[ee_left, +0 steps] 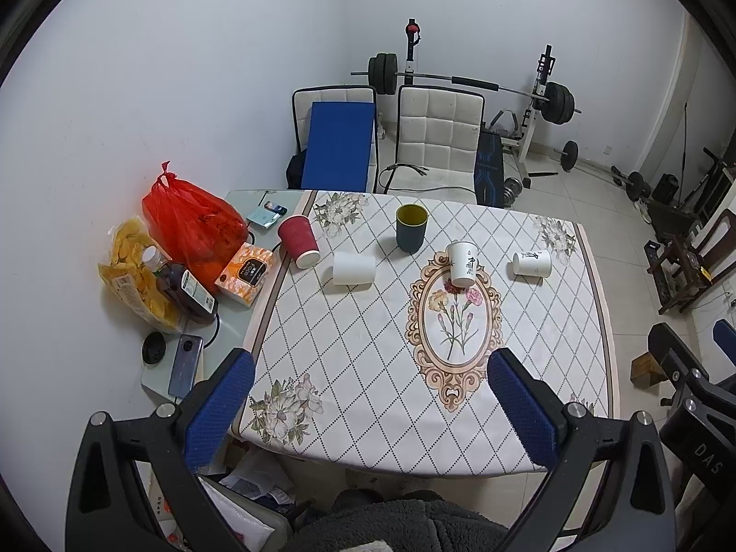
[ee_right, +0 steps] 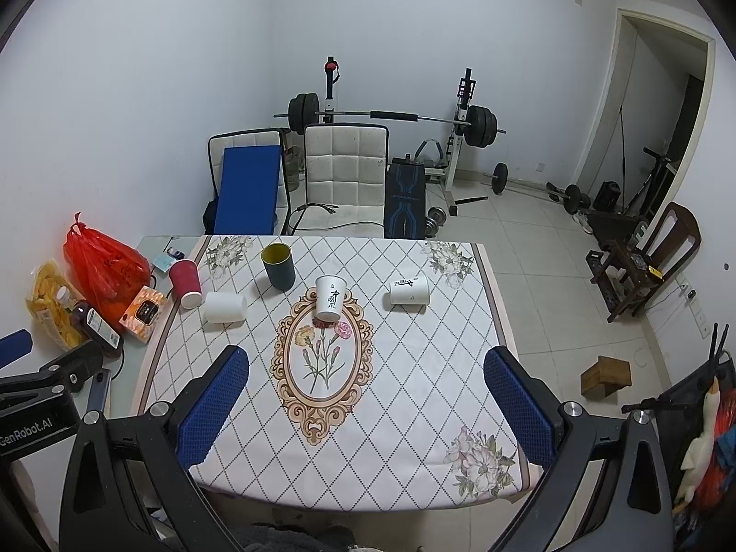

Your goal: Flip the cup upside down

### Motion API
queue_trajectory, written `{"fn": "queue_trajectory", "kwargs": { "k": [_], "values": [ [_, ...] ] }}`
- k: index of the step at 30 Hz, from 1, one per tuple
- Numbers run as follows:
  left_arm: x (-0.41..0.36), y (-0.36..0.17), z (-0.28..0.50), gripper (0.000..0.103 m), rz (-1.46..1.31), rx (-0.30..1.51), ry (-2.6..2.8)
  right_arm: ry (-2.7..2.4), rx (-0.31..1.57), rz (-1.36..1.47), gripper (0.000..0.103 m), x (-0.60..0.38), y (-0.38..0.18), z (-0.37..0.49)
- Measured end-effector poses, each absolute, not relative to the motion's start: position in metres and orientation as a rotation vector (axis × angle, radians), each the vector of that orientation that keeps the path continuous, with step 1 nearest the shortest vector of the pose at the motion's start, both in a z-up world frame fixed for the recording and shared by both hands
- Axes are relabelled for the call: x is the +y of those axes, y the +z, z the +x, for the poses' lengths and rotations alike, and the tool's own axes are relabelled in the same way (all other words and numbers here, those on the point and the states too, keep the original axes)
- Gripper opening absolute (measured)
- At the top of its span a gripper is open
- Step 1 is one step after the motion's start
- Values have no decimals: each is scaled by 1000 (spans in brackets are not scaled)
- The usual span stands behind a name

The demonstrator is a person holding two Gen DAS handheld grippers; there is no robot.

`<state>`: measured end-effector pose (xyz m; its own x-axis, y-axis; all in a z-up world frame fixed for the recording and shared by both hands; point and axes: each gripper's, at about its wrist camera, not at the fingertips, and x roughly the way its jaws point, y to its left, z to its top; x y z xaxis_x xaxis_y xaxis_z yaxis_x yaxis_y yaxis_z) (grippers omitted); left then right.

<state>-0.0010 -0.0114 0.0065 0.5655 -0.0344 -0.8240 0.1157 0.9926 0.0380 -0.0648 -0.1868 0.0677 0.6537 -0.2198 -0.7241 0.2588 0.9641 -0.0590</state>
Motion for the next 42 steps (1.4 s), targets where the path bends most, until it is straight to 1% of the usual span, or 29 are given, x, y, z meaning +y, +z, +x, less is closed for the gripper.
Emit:
{"fn": "queue_trajectory", "kwargs": {
  "k": [27, 31, 35, 42],
  "values": [
    [-13, 3, -1, 103, 91, 973, -89, -271, 817, 58, 103, -189, 66, -65],
    [-17, -5, 5, 103, 98, 972, -52, -281, 828, 83, 103, -196, 59, -60],
    [-19, -27, 23, 103, 106, 994, 1, -294, 858, 99, 103, -203, 37, -46],
    [-12, -87, 57, 103, 128, 1100, 91, -277, 1010, 113, 103, -222, -50, -2]
  ]
}}
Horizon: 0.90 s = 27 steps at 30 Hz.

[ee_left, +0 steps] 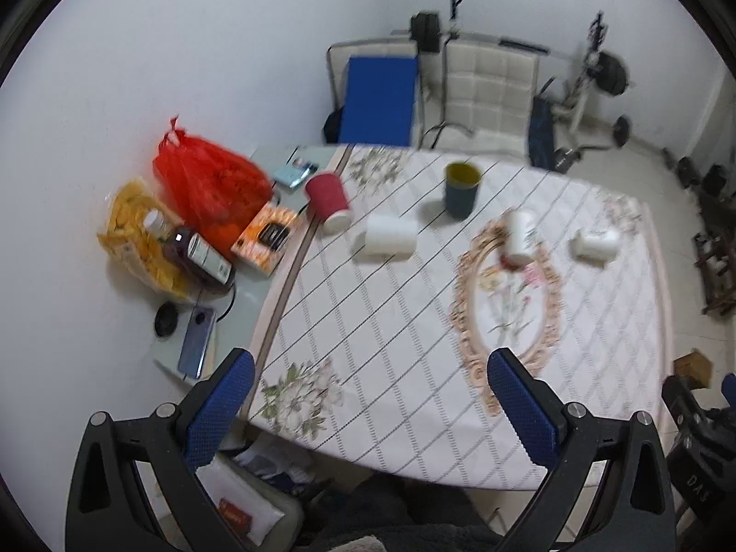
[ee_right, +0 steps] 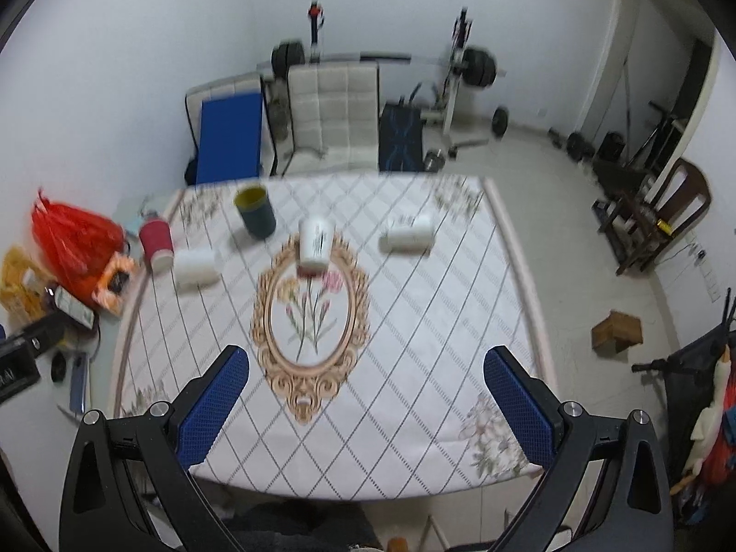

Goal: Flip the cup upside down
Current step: 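Move the left gripper toward the plain white cup lying on its side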

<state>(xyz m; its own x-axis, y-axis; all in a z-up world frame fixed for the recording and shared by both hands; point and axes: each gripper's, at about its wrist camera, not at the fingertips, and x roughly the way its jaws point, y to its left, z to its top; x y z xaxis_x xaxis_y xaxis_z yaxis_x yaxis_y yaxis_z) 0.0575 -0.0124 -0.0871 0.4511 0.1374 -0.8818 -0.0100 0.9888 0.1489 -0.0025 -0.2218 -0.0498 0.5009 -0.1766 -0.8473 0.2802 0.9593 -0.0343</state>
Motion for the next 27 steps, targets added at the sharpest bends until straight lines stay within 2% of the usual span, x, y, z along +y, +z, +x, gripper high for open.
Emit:
{"fn": "queue_trajectory", "kwargs": {
  "k": [11, 27],
  "values": [
    [-6, -171, 116, 103, 110, 1293, 145, -240, 1241, 77, 103, -213, -184, 61],
    [10, -286, 241, 103, 77, 1519, 93, -268, 1451, 43, 103, -198, -289, 176]
  ]
}}
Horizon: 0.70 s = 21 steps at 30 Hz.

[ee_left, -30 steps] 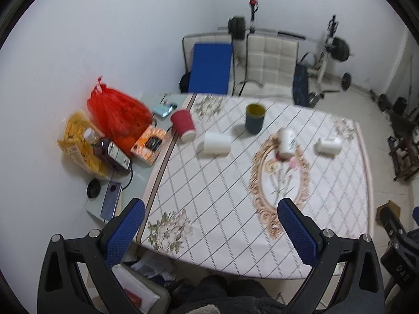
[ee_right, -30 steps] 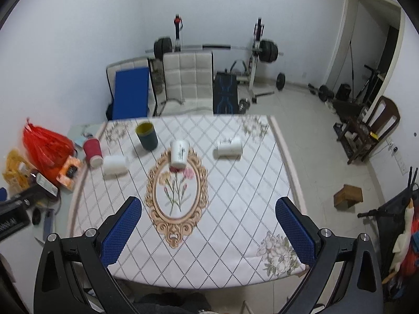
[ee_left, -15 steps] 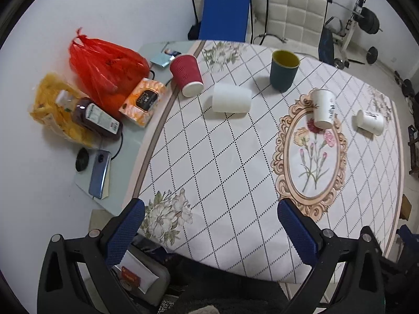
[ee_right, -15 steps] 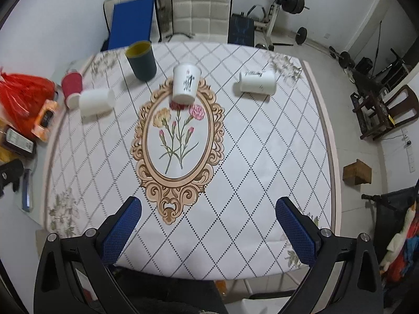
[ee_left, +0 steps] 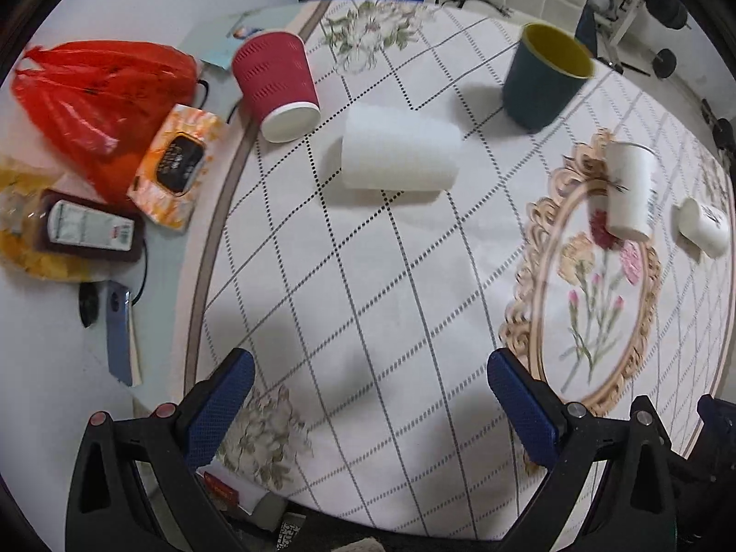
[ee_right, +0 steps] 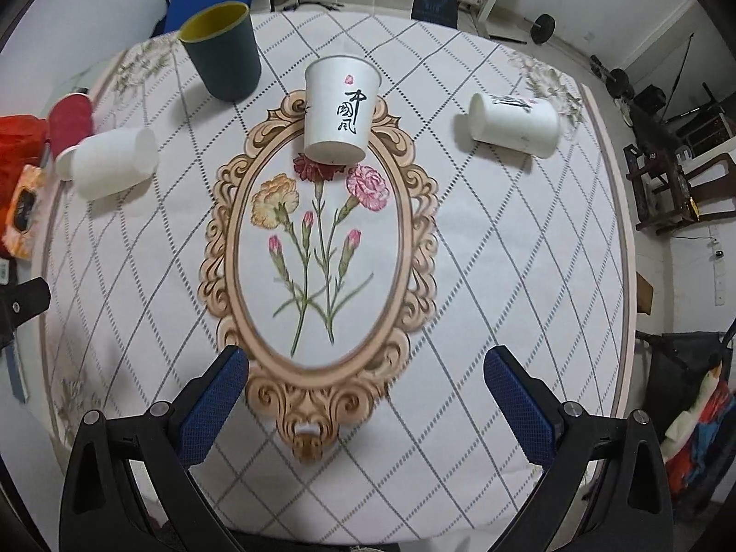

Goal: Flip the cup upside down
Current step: 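Move the left gripper toward the plain white cup lying on its side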

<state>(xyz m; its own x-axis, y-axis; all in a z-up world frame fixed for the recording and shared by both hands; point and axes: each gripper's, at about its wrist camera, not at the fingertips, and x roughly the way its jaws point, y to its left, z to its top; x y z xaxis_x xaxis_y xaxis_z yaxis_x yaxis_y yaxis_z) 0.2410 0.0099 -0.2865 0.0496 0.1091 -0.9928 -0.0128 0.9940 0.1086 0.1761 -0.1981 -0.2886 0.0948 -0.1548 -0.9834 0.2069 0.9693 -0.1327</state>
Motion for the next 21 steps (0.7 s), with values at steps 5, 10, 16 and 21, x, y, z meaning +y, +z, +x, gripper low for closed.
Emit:
{"fn": "queue_trajectory", "kwargs": {
  "k": [5, 10, 16, 21],
  "values": [
    [17, -316, 281, 103, -6, 1583, 99, -295, 1501, 32, 103, -200, -317, 213],
    [55, -351, 319, 103, -447, 1713, 120, -338, 1544, 48, 103, -208, -336, 240],
    [96, -375, 350, 103, -878, 1701, 192, -388, 1557, 34, 103, -219, -342, 260],
    [114, -388, 370, 103, -948, 1678, 281, -393, 1557, 10, 103, -219, -343, 268]
  ]
}}
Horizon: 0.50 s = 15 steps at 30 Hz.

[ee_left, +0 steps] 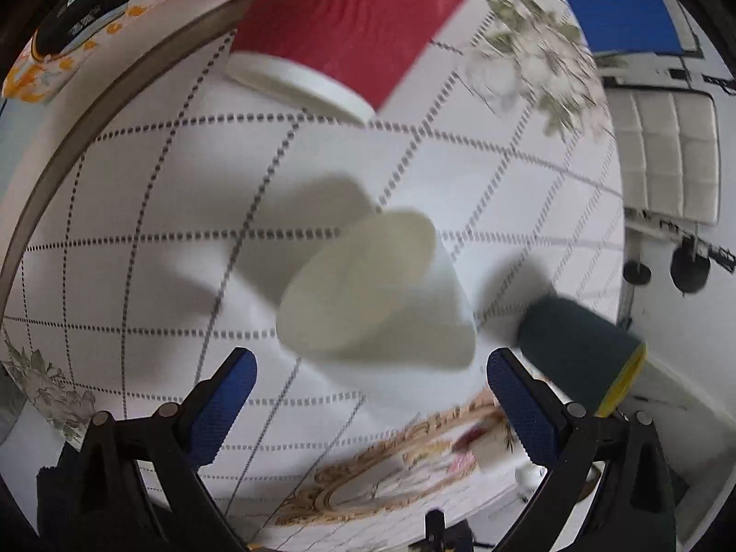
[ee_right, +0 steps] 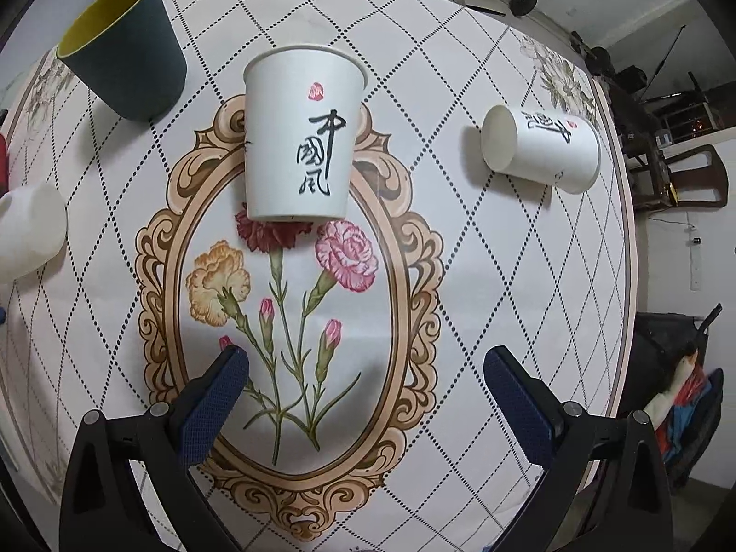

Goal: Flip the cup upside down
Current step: 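Move the left gripper toward the plain white cup lying on its side, then close the left gripper around the plain white cup and lift it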

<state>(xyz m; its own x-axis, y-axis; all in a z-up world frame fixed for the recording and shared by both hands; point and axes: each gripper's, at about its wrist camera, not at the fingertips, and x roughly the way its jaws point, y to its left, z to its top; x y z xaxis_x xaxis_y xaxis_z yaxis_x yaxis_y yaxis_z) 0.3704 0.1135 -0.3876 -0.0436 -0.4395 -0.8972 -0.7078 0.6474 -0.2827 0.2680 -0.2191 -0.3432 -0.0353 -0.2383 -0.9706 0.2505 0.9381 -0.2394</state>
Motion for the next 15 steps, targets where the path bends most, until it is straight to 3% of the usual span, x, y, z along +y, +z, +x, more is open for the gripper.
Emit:
{"fn": "queue_trajectory", "kwargs": {
  "k": [15],
  "values": [
    [87, -400, 402, 101, -632, 1721, 221, -421, 1550, 15, 103, -224, -342, 269]
  ]
}}
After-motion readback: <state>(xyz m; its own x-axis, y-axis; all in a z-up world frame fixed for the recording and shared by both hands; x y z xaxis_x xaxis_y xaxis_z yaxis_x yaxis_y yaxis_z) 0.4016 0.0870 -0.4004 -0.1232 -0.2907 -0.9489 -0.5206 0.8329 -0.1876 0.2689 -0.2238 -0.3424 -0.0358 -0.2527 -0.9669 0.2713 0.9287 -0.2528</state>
